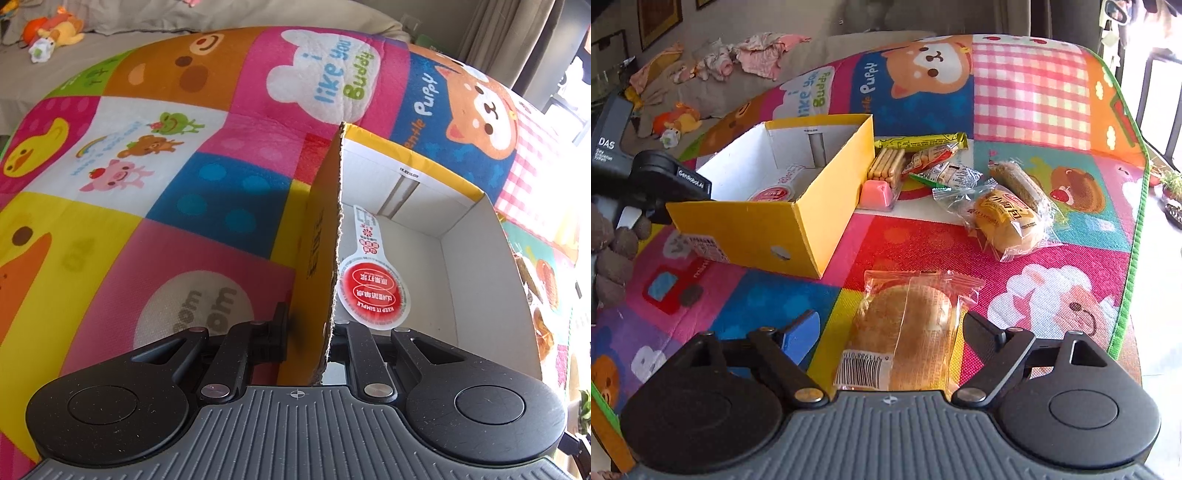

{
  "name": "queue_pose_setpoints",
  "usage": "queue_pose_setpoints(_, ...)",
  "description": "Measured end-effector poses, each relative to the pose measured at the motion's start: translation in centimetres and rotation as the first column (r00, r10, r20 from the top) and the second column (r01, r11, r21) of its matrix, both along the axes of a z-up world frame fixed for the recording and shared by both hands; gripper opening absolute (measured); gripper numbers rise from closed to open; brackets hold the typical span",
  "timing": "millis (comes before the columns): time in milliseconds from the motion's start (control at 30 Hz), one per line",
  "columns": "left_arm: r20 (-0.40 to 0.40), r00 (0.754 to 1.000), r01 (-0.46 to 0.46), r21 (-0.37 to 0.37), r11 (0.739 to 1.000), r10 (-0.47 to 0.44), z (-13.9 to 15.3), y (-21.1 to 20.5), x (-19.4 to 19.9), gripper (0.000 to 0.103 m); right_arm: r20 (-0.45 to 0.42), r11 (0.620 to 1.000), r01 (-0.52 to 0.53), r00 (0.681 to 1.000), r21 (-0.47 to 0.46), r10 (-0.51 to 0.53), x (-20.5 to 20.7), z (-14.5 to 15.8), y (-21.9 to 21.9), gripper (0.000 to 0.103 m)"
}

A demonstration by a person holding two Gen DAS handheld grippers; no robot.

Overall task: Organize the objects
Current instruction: 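Close the right tool on the bagged bun and lift it, then lower the bun into the yellow box and open the right tool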

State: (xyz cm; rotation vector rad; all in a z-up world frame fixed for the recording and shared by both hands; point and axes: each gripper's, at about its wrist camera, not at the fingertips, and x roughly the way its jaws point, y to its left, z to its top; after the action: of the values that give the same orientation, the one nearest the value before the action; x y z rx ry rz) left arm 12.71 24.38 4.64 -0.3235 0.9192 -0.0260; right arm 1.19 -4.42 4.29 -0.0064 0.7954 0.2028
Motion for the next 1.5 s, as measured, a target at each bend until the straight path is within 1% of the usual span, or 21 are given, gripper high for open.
queue_pose_setpoints(100,-0.001,1.000,0.000,0.000,1.000,0.000,0.0,0.0,0.0,0.014,-0.016,1.000,0.011,1.000,-0.022,-0.012,0.7,-0.7,0.4,0.084)
queue_pose_setpoints(133,-0.002,1.000,0.000,0.001,1.000,0.000,0.0,0.0,0.0,0.014,-0.026,0.999,0.007,1.000,-0.032,-0.008,0.9,-1.0,0.5,0.077)
queue_pose_setpoints(167,-0.003,1.000,0.000,0.002,1.000,0.000,0.0,0.0,0.1,0.014,-0.037,0.999,-0.003,0.999,-0.036,0.001,0.9,-1.1,0.5,0.064)
queue_pose_setpoints(200,-0.004,1.000,0.001,0.003,1.000,-0.001,-0.1,0.0,0.1,0.014,-0.051,0.999,-0.011,0.999,-0.037,0.009,0.9,-1.2,0.5,0.061)
queue_pose_setpoints(333,-0.005,1.000,-0.002,0.004,1.000,0.002,-0.2,-0.1,0.2,0.014,-0.112,0.996,-0.081,0.990,0.040,0.085,-0.3,-0.6,0.0,0.059)
queue_pose_setpoints(433,-0.008,1.000,-0.001,0.005,1.000,0.001,-0.1,-0.1,0.2,0.014,-0.119,0.991,-0.120,0.985,0.051,0.125,-1.9,0.6,0.4,0.059)
queue_pose_setpoints(533,-0.012,1.000,0.002,0.003,1.000,-0.002,-0.2,-0.1,0.3,0.014,-0.080,0.986,-0.154,0.984,0.060,0.159,-3.2,2.9,0.8,0.059)
queue_pose_setpoints(600,-0.015,1.000,0.000,0.002,1.000,0.000,-0.2,-0.1,0.4,0.014,-0.031,0.980,-0.182,0.982,0.077,0.184,-4.0,5.4,1.0,0.058)
queue_pose_setpoints(667,-0.015,1.000,0.000,0.006,1.000,0.000,-0.2,-0.2,0.4,0.014,0.040,0.975,-0.208,0.978,0.080,0.205,-4.7,8.3,1.3,0.058)
queue_pose_setpoints(800,-0.017,1.000,-0.003,0.006,1.000,0.003,-0.3,-0.2,0.5,0.014,0.202,0.970,-0.240,0.952,0.037,0.228,-5.5,14.0,2.0,0.058)
queue_pose_setpoints(867,-0.016,1.000,-0.001,0.002,1.000,0.001,-0.3,-0.2,0.4,0.014,0.259,0.972,-0.237,0.939,0.010,0.226,-5.2,15.9,2.4,0.059)
queue_pose_setpoints(933,-0.016,1.000,0.003,-0.002,1.000,-0.003,-0.3,-0.1,0.3,0.014,0.293,0.975,-0.222,0.932,-0.004,0.213,-4.3,17.1,2.7,0.059)
queue_pose_setpoints(1067,-0.015,1.000,0.007,-0.006,1.000,-0.007,-0.3,0.0,0.3,0.014,0.302,0.981,-0.195,0.936,0.009,0.183,-1.9,18.1,3.2,0.059)
queue_pose_setpoints(1233,-0.013,1.000,0.008,-0.015,1.000,-0.009,-0.4,0.2,0.2,0.014,0.289,0.987,-0.159,0.945,0.003,0.151,1.0,17.7,3.8,0.059)
queue_pose_setpoints(1500,-0.010,1.000,0.008,-0.015,1.000,-0.008,-0.4,0.1,0.1,0.015,0.259,0.992,-0.113,0.961,0.061,0.093,4.3,17.1,3.7,0.059)
